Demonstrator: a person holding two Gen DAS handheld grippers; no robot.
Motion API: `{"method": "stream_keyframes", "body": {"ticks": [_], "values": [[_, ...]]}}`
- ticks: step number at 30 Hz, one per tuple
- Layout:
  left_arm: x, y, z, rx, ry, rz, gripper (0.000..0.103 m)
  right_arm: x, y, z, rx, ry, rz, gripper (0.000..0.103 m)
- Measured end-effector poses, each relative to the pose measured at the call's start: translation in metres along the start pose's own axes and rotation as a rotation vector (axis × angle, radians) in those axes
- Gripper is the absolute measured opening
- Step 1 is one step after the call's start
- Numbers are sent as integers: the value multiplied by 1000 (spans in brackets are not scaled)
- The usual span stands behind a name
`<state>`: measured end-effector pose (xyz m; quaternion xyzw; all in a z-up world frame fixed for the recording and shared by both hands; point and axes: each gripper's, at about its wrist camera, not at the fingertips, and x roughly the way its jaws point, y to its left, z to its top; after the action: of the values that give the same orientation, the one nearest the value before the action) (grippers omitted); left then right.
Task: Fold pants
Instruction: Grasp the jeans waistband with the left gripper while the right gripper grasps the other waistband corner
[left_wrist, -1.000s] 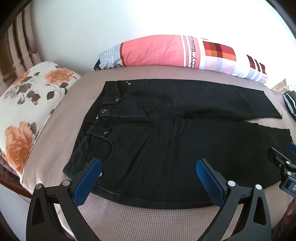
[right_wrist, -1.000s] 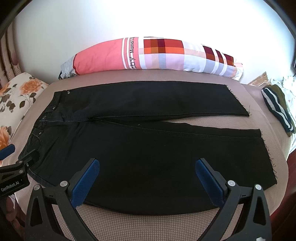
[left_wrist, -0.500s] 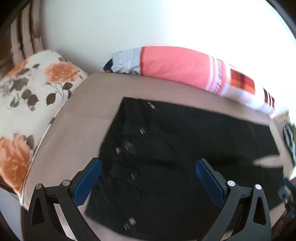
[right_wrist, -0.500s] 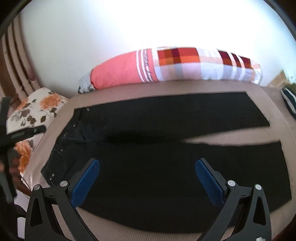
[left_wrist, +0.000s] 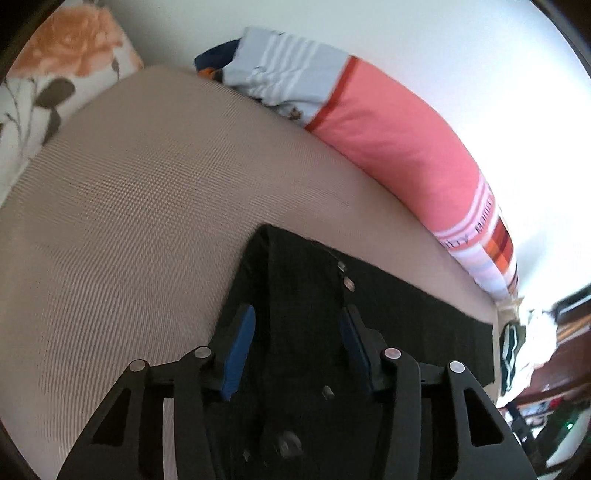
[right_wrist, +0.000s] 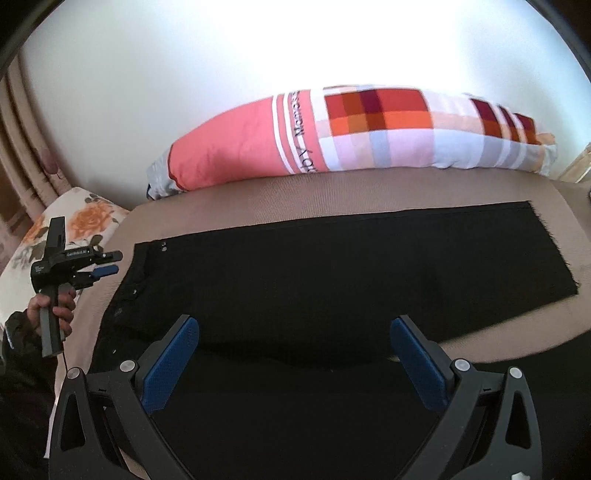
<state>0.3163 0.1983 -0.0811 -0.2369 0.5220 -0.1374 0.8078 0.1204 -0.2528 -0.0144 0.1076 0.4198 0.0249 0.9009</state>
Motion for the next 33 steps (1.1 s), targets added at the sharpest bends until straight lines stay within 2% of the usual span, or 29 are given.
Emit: {"method": "stream_keyframes", "body": {"ticks": [5, 10, 16, 19, 21, 23, 24, 26, 29, 33], "values": [[24, 16, 17, -32, 31, -70, 48, 37, 10, 9, 12, 44, 70, 103], [35, 17, 30, -28, 54, -160, 35, 72, 15, 18, 35, 84, 116, 103], [55, 5, 39, 9, 82, -192, 34, 101, 21, 39, -28, 109, 161, 103], [65, 4, 42, -15, 87, -232, 34, 120, 27, 60, -117, 154, 243, 103], [71, 1, 42, -32, 69, -229, 34, 138, 30, 74, -189, 205, 285, 103], [69, 2, 42, -35, 45, -234, 33, 157, 37, 89, -309, 262, 308, 103], [67, 0, 40, -31, 35, -249, 23, 164, 41, 94, -360, 281, 306, 103], [60, -8, 38, -7, 9, -268, 11, 180, 50, 105, -476, 350, 351, 103], [38, -22, 32, 39, -38, -301, 8, 196, 63, 115, -615, 441, 401, 103], [3, -46, 21, 125, -95, -344, 8, 211, 75, 123, -757, 518, 431, 102]]}}
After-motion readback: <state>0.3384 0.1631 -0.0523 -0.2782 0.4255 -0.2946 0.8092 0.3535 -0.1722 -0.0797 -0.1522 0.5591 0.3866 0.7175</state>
